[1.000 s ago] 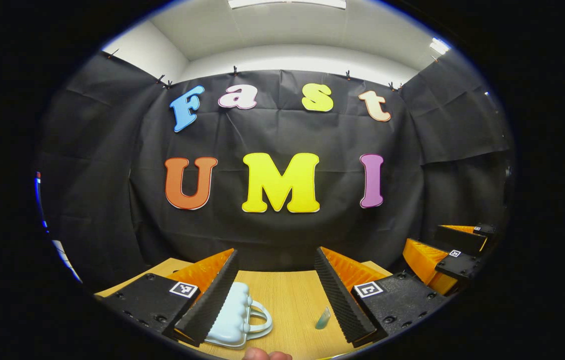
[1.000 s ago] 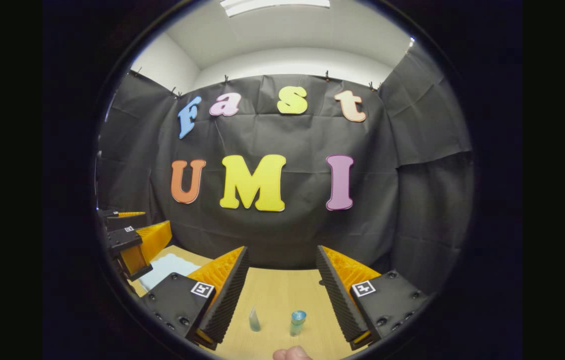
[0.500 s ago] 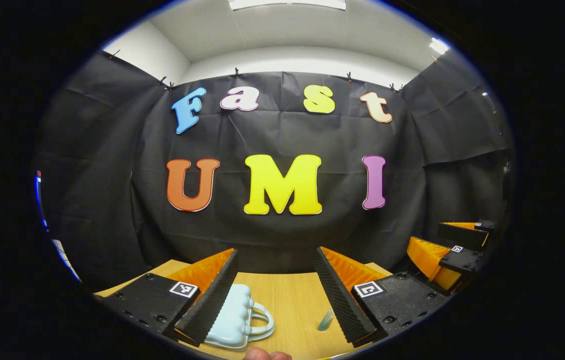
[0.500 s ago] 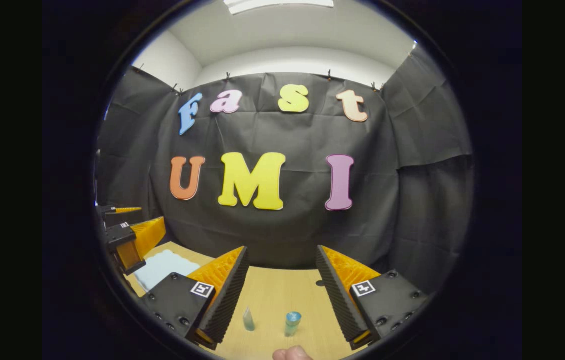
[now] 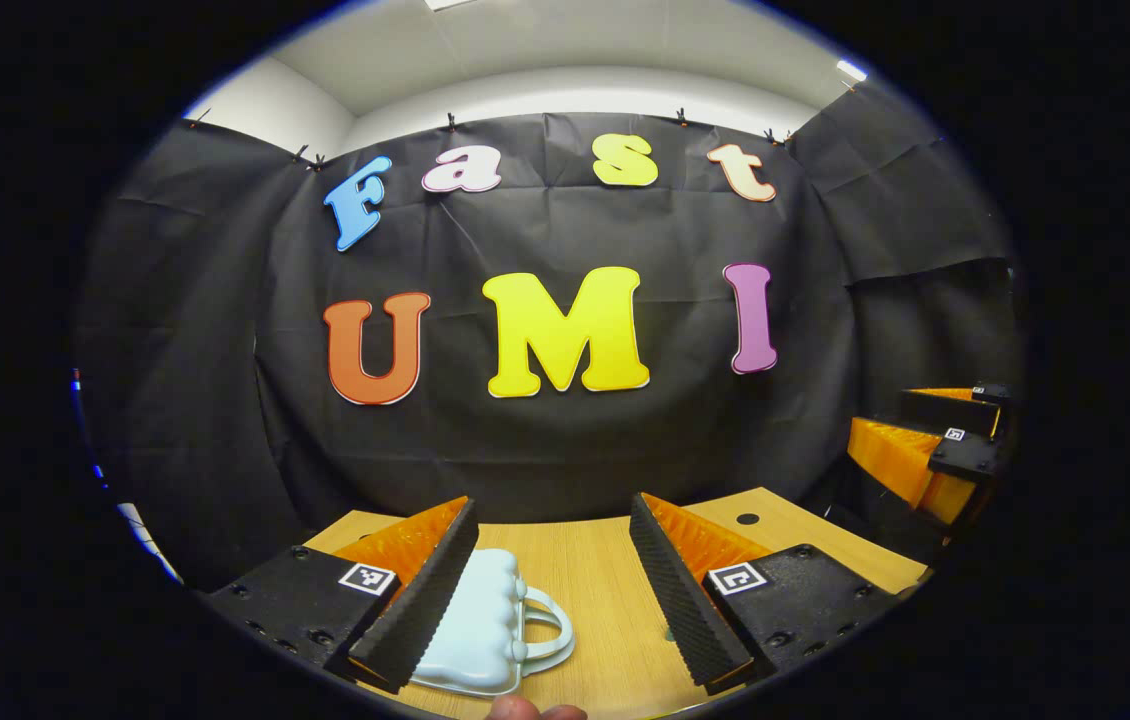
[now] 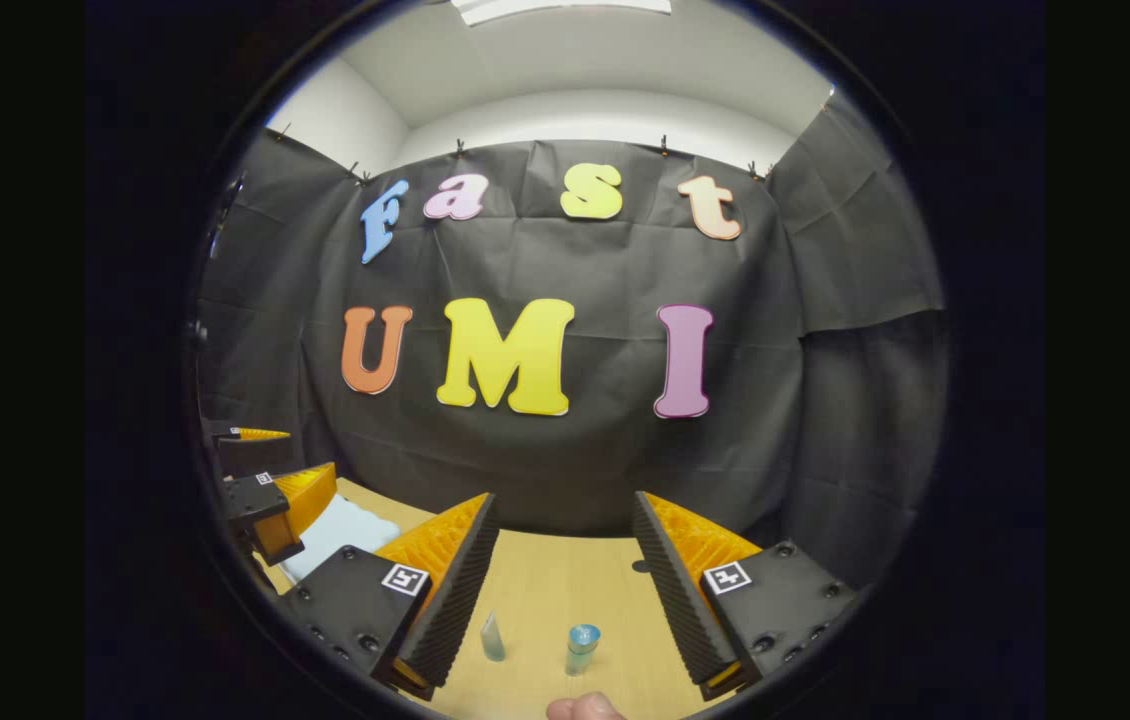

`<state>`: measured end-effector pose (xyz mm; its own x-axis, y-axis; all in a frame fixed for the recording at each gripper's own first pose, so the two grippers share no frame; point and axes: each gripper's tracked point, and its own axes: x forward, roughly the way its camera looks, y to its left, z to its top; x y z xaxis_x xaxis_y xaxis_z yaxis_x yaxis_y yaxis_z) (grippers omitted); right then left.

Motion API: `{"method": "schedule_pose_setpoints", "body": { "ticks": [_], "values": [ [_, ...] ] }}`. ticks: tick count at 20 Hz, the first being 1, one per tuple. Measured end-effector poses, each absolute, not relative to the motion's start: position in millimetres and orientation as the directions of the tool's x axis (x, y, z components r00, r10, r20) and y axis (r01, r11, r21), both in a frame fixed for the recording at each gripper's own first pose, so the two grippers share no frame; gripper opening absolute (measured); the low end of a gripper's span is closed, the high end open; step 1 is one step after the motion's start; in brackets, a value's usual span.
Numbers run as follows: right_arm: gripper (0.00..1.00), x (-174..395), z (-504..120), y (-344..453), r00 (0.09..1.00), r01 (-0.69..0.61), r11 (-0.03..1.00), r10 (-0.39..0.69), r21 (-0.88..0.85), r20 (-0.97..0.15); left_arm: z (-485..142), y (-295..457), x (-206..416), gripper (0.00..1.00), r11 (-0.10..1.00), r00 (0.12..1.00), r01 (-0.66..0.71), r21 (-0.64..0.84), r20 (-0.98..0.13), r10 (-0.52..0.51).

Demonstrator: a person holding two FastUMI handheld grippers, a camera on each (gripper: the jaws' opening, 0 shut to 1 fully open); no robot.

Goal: First open the suitcase, pack the skin care products into it, and then close the suitcase.

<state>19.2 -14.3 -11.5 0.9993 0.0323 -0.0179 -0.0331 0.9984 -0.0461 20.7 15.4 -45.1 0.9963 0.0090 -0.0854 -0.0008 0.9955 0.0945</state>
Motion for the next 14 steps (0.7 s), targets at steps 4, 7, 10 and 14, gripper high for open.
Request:
{"method": "schedule_pose_setpoints", "body": {
  "ticks": [4,7,10,14],
  "values": [
    [0.81,20,-19,-27,0.999,-0.013,0.998,0.011,-0.055,-0.037,-77,23,23,0.97,0.985,0.987,0.032,0.169,-0.16,-0.004],
    [0.81,18,-31,-40,0.998,0.002,0.997,-0.007,-0.083,-0.062,-113,23,25,0.99,0.958,0.969,0.102,0.267,-0.243,-0.036],
    [0.81,16,-39,-54,0.996,0.028,0.995,-0.036,-0.093,-0.087,-159,28,29,0.98,0.901,0.934,0.192,0.389,-0.355,-0.045],
    [0.81,13,-41,-72,0.992,0.071,0.992,-0.082,-0.105,-0.096,-204,39,33,0.98,0.825,0.881,0.266,0.499,-0.472,0.001]
  ]
}}
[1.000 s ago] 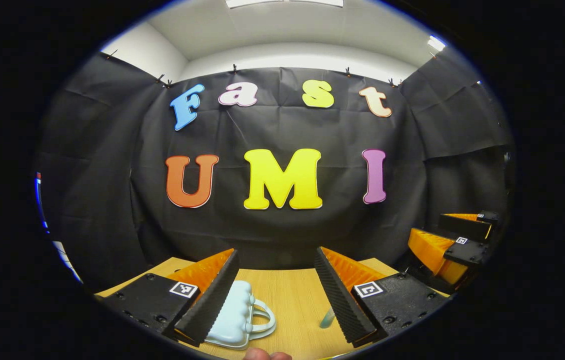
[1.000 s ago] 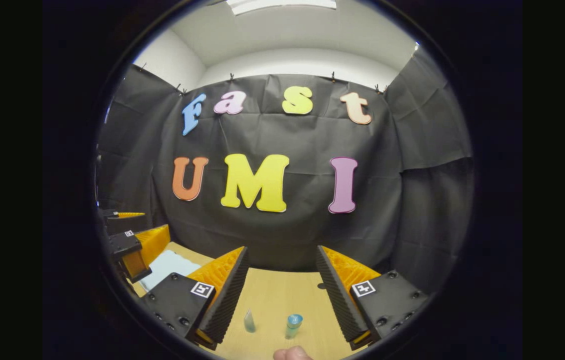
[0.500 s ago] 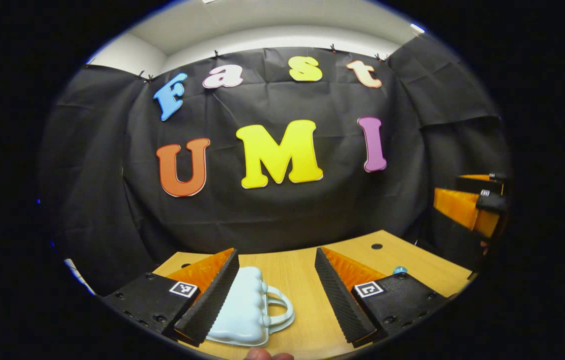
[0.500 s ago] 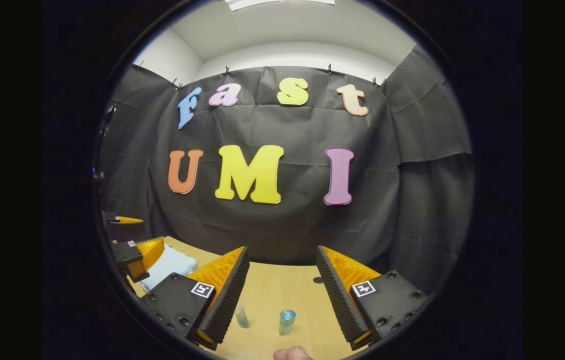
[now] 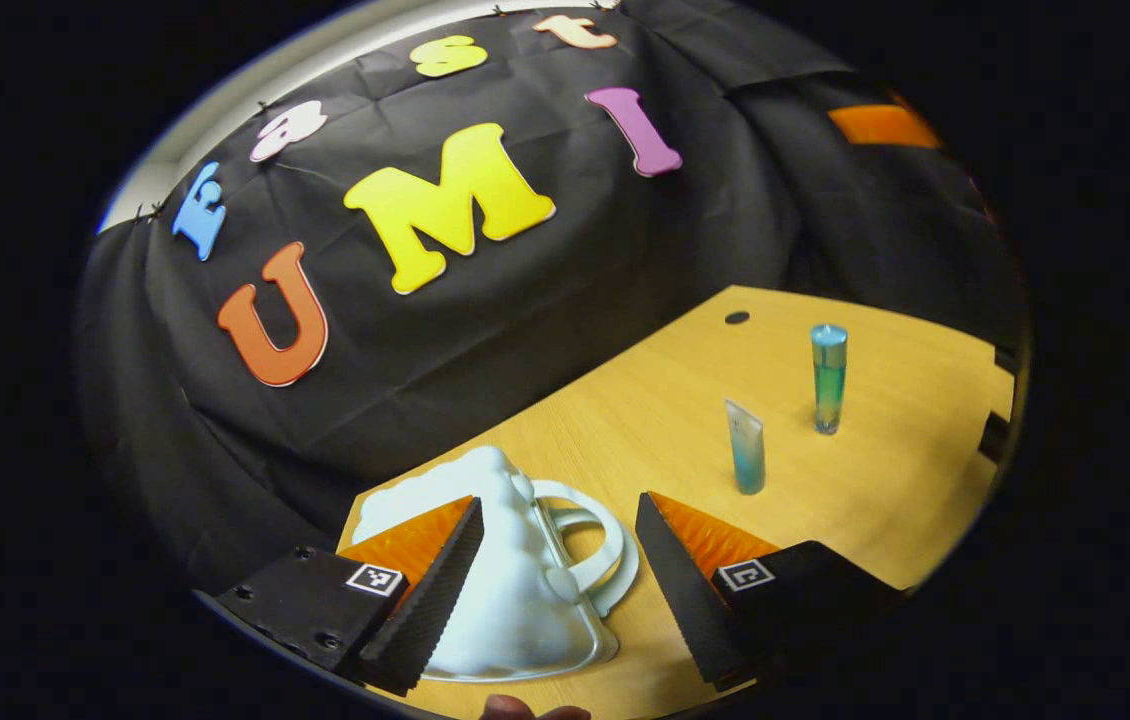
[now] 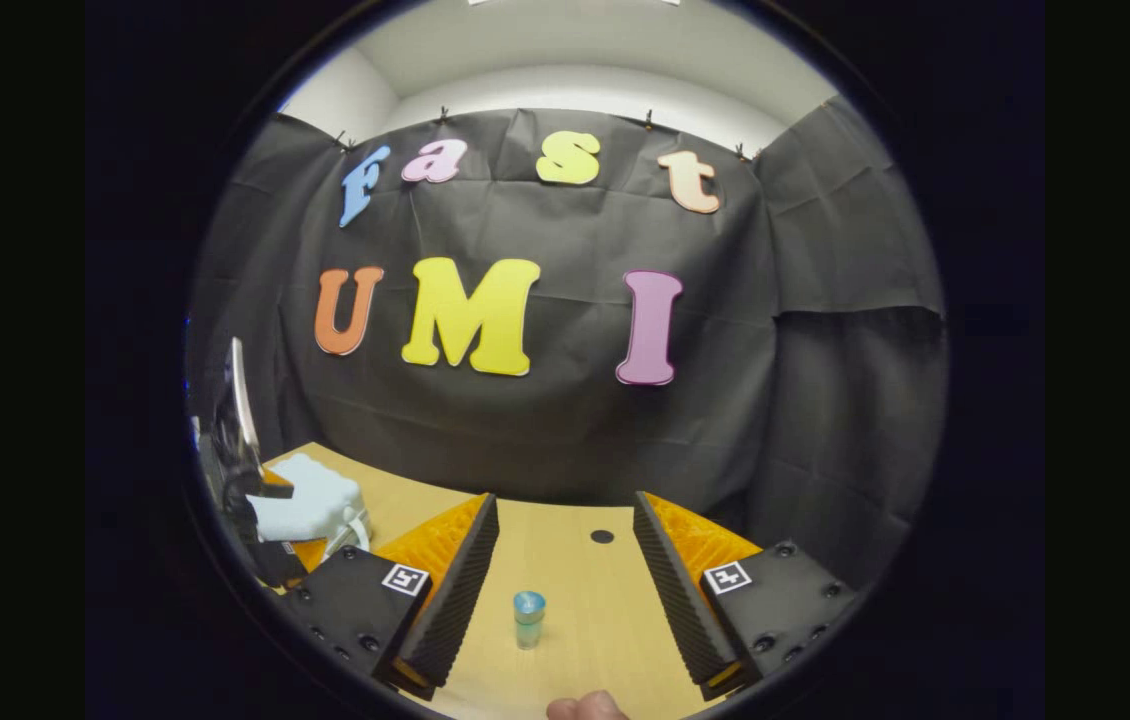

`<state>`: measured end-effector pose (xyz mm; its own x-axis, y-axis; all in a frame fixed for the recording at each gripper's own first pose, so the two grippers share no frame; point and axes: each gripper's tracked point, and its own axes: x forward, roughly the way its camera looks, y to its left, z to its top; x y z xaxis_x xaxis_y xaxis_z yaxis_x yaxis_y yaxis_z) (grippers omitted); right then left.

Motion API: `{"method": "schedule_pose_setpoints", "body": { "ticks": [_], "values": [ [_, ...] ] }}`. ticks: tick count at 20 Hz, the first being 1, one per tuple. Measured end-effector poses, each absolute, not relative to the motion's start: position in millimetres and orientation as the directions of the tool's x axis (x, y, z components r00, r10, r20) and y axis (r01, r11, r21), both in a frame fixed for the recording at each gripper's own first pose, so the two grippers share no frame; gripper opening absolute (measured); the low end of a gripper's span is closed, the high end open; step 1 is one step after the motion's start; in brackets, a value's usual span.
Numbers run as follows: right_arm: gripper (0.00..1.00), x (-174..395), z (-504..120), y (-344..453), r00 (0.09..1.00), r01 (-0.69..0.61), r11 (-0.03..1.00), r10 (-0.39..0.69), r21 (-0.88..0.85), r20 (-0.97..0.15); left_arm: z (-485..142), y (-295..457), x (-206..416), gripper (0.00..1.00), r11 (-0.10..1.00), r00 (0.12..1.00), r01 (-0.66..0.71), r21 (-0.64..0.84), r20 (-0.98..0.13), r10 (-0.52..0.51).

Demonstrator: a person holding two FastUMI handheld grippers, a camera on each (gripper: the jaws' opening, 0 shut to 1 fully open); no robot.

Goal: First open the suitcase, pack the skin care products into it, and then close the suitcase.

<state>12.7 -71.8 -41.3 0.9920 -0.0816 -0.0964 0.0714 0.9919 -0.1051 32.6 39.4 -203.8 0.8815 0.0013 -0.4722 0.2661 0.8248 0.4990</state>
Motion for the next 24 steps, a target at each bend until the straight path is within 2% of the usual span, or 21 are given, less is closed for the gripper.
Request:
{"method": "schedule_pose_setpoints", "body": {
  "ticks": [4,8,13,19,22,24],
  "values": [
    [0.81,10,-42,-85,0.988,0.104,0.988,-0.116,-0.117,-0.098,-245,47,37,1.0,0.7,0.814,0.394,0.596,-0.58,0.035],
    [0.81,9,-45,-95,0.983,0.134,0.984,-0.147,-0.118,-0.111,-273,47,42,0.97,0.555,0.779,0.492,0.671,-0.624,0.063],
    [0.81,6,-49,-105,0.977,0.162,0.979,-0.177,-0.126,-0.12,-296,56,50,0.93,0.474,0.74,0.534,0.7,-0.658,0.138],
    [0.81,3,-52,-111,0.971,0.181,0.974,-0.199,-0.139,-0.13,-313,68,72,0.72,0.465,0.718,0.543,0.699,-0.674,0.174],
    [0.81,2,-52,-115,0.967,0.195,0.97,-0.214,-0.142,-0.134,-319,62,70,0.53,0.474,0.708,0.553,0.685,-0.687,0.166],
    [0.81,1,-53,-114,0.966,0.198,0.97,-0.218,-0.144,-0.136,-316,61,68,0.37,0.455,0.704,0.554,0.697,-0.684,0.189]
  ]
}}
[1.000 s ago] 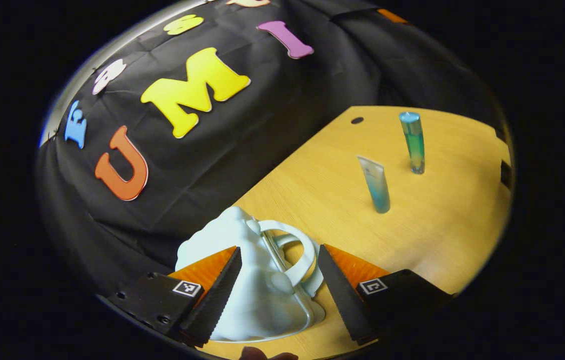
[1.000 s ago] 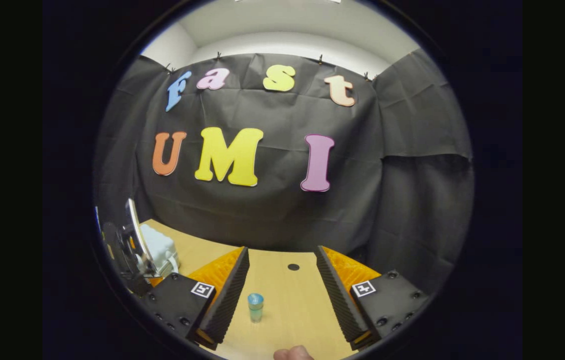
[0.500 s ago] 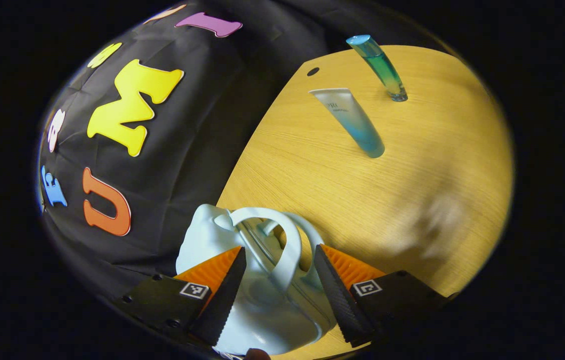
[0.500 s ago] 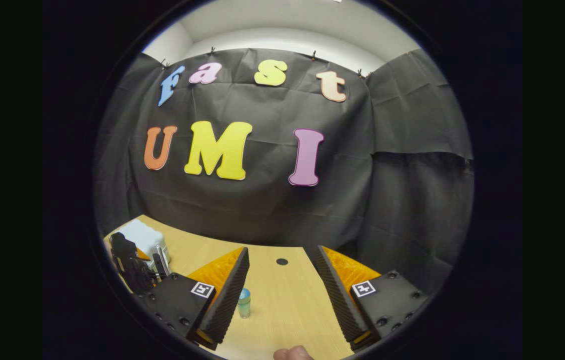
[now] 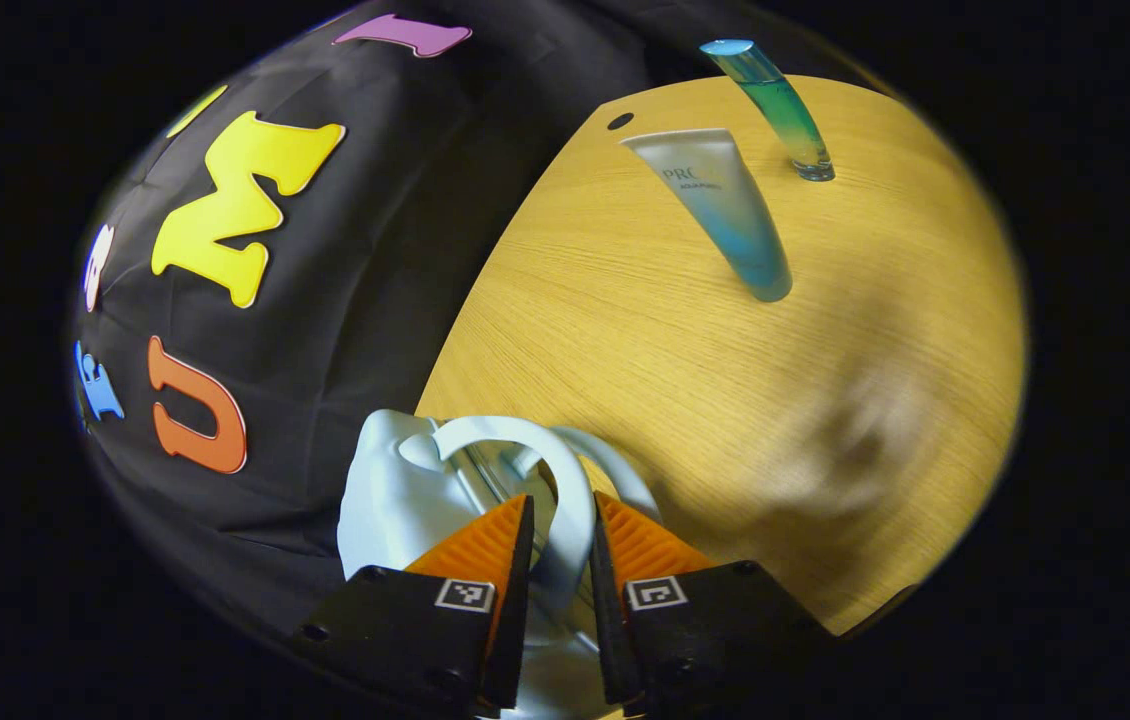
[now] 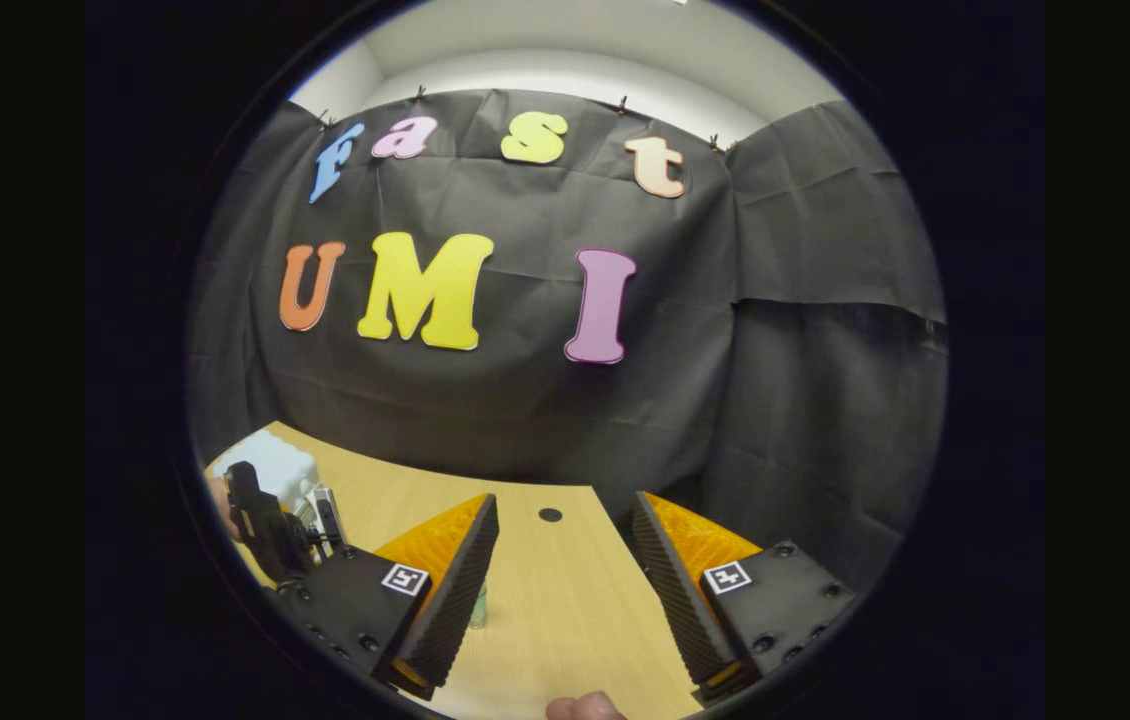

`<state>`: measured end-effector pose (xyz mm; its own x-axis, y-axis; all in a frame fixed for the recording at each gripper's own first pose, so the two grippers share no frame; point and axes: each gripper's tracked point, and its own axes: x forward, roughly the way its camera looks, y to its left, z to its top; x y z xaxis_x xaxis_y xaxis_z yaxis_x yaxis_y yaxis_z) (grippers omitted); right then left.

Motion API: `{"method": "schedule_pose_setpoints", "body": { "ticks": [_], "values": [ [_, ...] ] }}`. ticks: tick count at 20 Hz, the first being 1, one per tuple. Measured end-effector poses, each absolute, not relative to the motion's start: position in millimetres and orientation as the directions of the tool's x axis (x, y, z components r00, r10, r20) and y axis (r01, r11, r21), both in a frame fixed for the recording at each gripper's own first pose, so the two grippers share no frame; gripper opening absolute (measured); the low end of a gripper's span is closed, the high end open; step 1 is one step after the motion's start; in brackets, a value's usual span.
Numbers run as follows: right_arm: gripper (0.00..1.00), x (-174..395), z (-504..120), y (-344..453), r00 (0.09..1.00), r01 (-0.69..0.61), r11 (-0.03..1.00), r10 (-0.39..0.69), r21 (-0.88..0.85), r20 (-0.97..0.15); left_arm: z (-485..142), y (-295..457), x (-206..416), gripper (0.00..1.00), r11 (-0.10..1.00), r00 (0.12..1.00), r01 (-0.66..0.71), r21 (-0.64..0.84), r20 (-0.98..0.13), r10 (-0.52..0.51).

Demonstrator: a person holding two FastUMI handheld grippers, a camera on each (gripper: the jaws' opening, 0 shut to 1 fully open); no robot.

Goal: First open the suitcase, pack the skin care products into it, and then close the suitcase.

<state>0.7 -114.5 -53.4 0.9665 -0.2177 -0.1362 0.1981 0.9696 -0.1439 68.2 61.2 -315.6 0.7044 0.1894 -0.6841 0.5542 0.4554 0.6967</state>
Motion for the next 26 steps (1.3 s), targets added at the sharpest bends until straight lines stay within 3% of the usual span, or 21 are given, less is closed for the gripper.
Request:
{"method": "schedule_pose_setpoints", "body": {
  "ticks": [1,4,8,16,20,26],
  "values": [
    [0.8,0,-54,-114,0.966,0.198,0.97,-0.217,-0.142,-0.137,-311,58,70,0.27,0.462,0.717,0.544,0.7,-0.674,0.179],
    [0.81,0,-55,-108,0.968,0.193,0.972,-0.212,-0.138,-0.138,-281,61,76,0.13,0.515,0.771,0.475,0.714,-0.62,0.147],
    [0.81,1,-54,-98,0.972,0.175,0.976,-0.192,-0.129,-0.134,-234,83,83,0.03,0.605,0.816,0.379,0.701,-0.561,0.14],
    [0.82,10,-64,-75,0.973,0.137,0.986,-0.152,-0.095,-0.175,-133,160,75,0.03,0.848,0.882,0.203,0.49,-0.468,0.059],
    [0.81,19,-62,-62,0.969,0.118,0.99,-0.132,-0.079,-0.209,-88,242,71,0.03,0.877,0.909,0.055,0.476,-0.387,0.153],
    [0.81,27,-42,-44,0.98,0.087,0.987,-0.109,-0.135,-0.169,-97,368,52,0.03,0.898,0.889,-0.095,0.429,-0.369,0.271]
  ]
}}
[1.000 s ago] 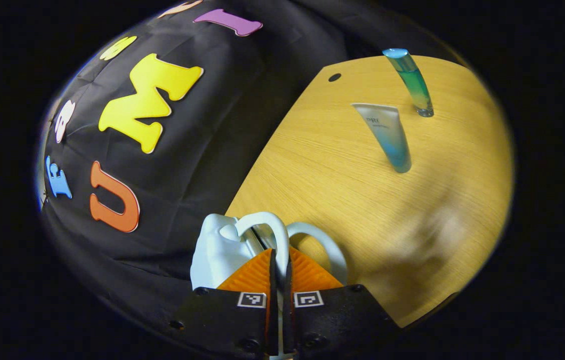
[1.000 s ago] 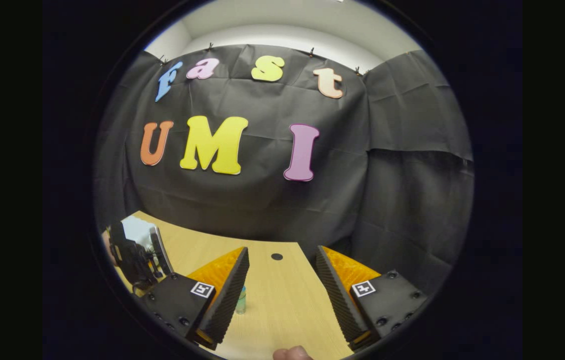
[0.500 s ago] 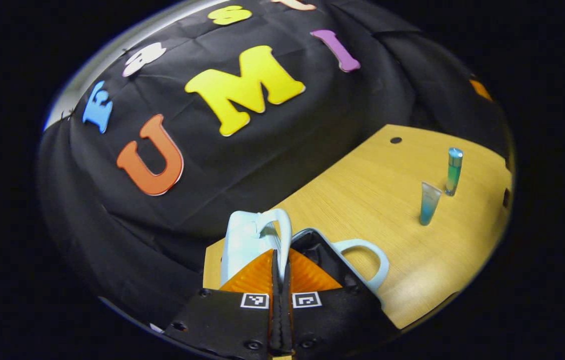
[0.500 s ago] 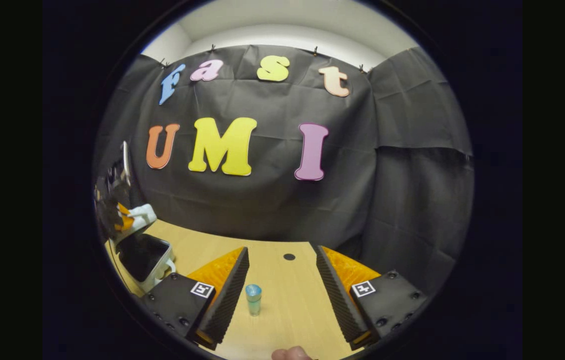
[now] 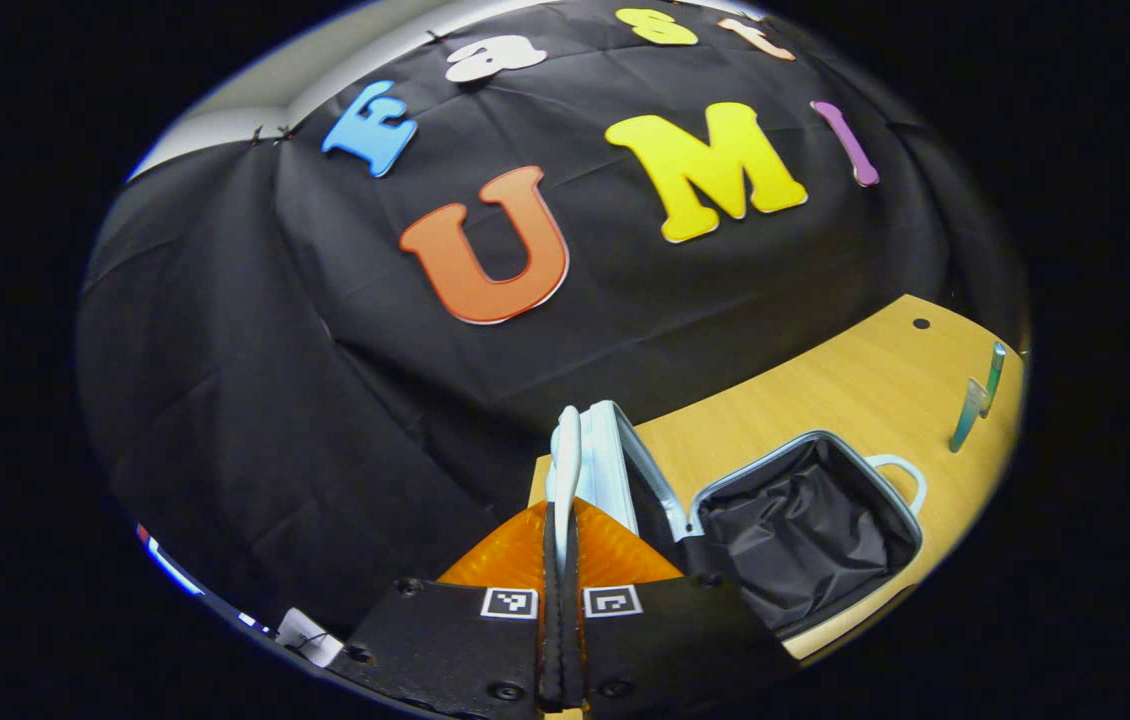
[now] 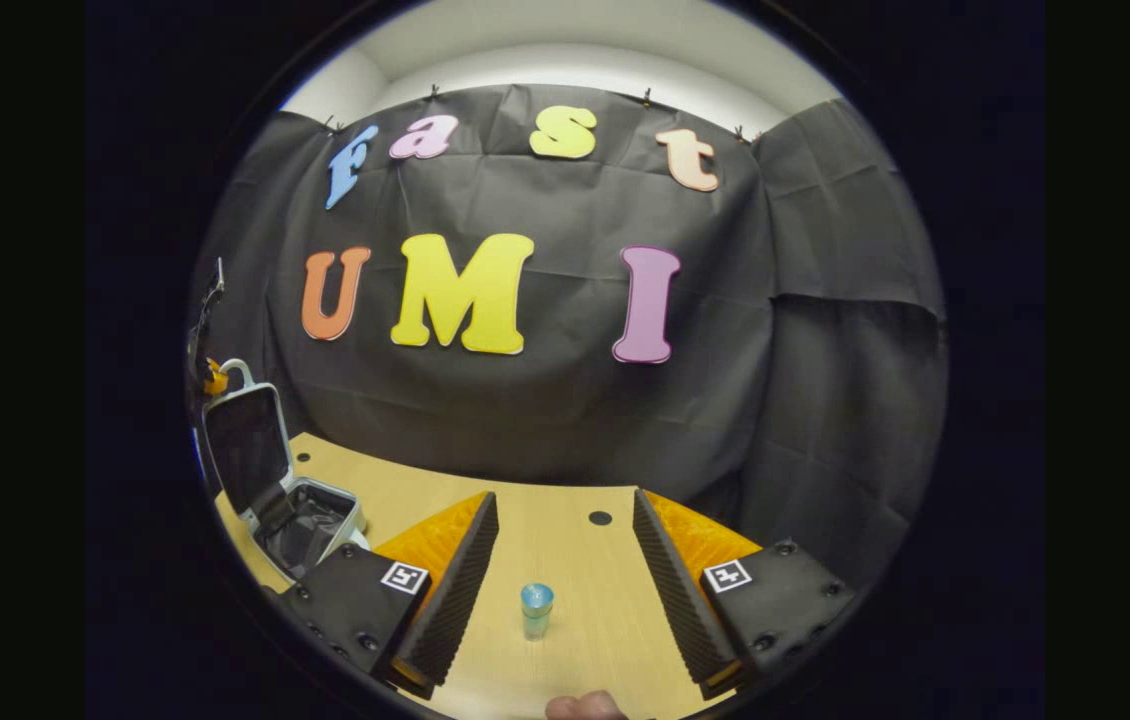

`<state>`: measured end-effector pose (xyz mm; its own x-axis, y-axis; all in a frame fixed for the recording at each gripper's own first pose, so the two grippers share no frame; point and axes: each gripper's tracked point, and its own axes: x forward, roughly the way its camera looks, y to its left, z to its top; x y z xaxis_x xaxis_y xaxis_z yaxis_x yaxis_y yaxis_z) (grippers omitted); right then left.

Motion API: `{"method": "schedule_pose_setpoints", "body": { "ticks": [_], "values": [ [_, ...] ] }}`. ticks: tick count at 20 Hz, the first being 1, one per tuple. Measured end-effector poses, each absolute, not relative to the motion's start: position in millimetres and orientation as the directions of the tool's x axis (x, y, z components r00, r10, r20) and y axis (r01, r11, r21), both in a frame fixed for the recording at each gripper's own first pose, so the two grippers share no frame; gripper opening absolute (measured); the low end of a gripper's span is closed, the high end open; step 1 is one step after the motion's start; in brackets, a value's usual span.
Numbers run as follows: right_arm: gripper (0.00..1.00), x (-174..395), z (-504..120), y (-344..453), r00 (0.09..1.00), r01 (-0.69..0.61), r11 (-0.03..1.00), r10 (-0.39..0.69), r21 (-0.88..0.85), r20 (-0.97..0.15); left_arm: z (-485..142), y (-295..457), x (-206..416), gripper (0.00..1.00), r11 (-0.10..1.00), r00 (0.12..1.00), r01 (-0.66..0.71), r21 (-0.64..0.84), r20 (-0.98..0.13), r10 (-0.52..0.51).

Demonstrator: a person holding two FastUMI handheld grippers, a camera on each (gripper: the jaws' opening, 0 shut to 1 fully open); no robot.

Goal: First open the suitcase, pack the skin care products into it, and then close the suitcase.

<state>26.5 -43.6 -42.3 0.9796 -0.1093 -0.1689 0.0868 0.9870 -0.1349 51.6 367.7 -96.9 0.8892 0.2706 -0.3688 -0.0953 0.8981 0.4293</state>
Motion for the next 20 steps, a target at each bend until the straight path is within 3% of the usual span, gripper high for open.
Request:
{"method": "schedule_pose_setpoints", "body": {
  "ticks": [5,10,16,20],
  "values": [
    [0.81,28,-37,-39,0.979,0.08,0.974,-0.117,-0.211,-0.17,-137,444,50,0.02,0.95,0.912,-0.058,0.306,-0.372,0.175],
    [0.81,33,-33,-9,0.983,0.025,0.953,-0.078,-0.301,-0.166,-221,511,44,0.03,0.993,0.881,-0.087,0.08,-0.46,0.114],
    [0.82,40,-44,15,0.981,-0.022,0.927,-0.051,-0.375,-0.185,-314,540,39,0.03,0.972,0.858,-0.138,-0.188,-0.513,0.023],
    [0.82,43,-50,25,0.979,-0.043,0.915,-0.041,-0.4,-0.2,-339,535,39,0.03,0.952,0.854,-0.13,-0.275,-0.52,-0.034]
  ]
}}
